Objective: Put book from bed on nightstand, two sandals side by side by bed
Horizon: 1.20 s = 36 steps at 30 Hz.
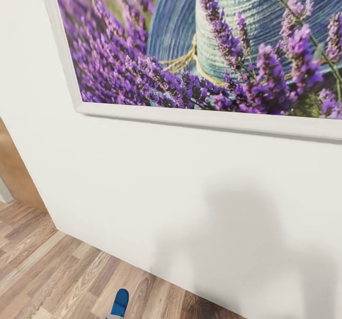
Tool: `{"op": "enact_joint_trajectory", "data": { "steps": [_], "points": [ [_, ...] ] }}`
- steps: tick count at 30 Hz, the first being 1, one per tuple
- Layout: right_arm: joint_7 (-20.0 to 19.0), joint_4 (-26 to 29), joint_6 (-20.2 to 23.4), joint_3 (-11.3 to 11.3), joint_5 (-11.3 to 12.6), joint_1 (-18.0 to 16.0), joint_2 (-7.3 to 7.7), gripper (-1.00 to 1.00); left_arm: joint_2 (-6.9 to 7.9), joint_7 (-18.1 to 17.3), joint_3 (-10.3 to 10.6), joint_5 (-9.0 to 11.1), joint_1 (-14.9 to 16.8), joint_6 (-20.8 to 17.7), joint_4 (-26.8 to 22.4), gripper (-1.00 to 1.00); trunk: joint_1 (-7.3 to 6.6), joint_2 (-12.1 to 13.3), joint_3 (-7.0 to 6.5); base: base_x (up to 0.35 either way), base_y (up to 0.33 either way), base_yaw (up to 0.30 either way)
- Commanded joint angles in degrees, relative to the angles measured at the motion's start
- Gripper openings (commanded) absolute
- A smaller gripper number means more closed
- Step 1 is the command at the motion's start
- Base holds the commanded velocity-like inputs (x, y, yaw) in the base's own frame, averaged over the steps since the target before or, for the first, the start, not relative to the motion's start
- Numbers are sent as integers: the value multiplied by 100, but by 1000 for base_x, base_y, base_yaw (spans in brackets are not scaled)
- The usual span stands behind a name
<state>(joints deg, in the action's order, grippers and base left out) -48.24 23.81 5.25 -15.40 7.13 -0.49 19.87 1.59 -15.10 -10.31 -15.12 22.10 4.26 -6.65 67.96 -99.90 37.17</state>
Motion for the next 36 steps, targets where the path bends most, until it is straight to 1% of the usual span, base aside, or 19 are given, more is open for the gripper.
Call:
{"op": "enact_joint_trajectory", "data": {
  "steps": [1, 5, 11, 14, 15, 16, 17, 18, 19, 20, 21, 23, 24, 28, 36],
  "points": [
    [-27, 1, 55, -16, 47, 1, 0, 100, -1, -19, -49, -61, 5, 22, 6, -100, -1, -3, 6, 0, 0, 198],
    [-27, 1, 55, -16, 45, 0, 0, 100, -20, -19, -49, -61, 5, 18, 6, -100, -1, -3, 6, 103, 0, 73],
    [-27, -2, 55, -16, 47, -1, 0, 100, -26, -19, -50, -61, 5, 21, 6, -100, -1, -3, 6, 288, 0, 9],
    [-27, -12, 49, -7, 19, -1, -48, 100, -27, -19, -50, -61, 5, 22, 6, -100, -1, -3, 6, 314, 0, 1],
    [-24, -35, 33, -4, 12, -2, -158, 100, -27, -19, -50, -61, 5, 21, 6, -100, -1, -3, 6, 316, 0, 0],
    [-22, -99, 0, -2, 5, -3, -321, 100, -27, -19, -50, -61, 5, 21, 6, -100, -1, -3, 6, 299, 0, 0],
    [-21, -191, -56, 0, 0, -3, -518, 100, -27, -19, -47, -61, 5, 22, 6, -100, -1, -3, 6, 235, 0, 0],
    [-15, -356, -169, 10, -5, -1, -813, 100, -27, -19, -47, -61, 5, 20, 6, -100, -1, -3, 6, 124, 0, 0],
    [-5, -472, -240, 16, -7, -2, -965, 100, -27, -19, -45, -61, 5, 21, 6, -100, -1, -3, 6, 79, 0, 0],
    [41, -573, -292, 24, -8, -1, -1067, 100, -27, -19, -44, -61, 5, 21, 7, -100, -1, -3, 6, 51, 0, 0],
    [81, -613, -311, 26, -9, 0, -1103, 100, -27, -19, -45, -61, 5, 22, 9, -100, -1, -3, 6, 41, 0, 0],
    [372, -723, -360, 34, -13, 3, -1201, 100, -27, -19, -44, -61, 5, 20, 13, -100, -1, -3, 6, 20, 0, 0],
    [464, -744, -369, 32, -12, 0, -1218, 100, -27, -19, -43, -61, 5, 21, 13, -100, -1, -3, 6, 9, 0, 0],
    [588, -766, -380, 23, -11, 2, -1241, 100, -31, -19, -42, -61, 5, 22, 14, -100, -1, -3, 6, 4, 0, 0],
    [629, -772, -384, 17, -10, 3, -1248, 100, -29, -20, -41, -61, 5, 18, 14, -100, -1, -3, 6, 0, 0, 0]
  ]
}}
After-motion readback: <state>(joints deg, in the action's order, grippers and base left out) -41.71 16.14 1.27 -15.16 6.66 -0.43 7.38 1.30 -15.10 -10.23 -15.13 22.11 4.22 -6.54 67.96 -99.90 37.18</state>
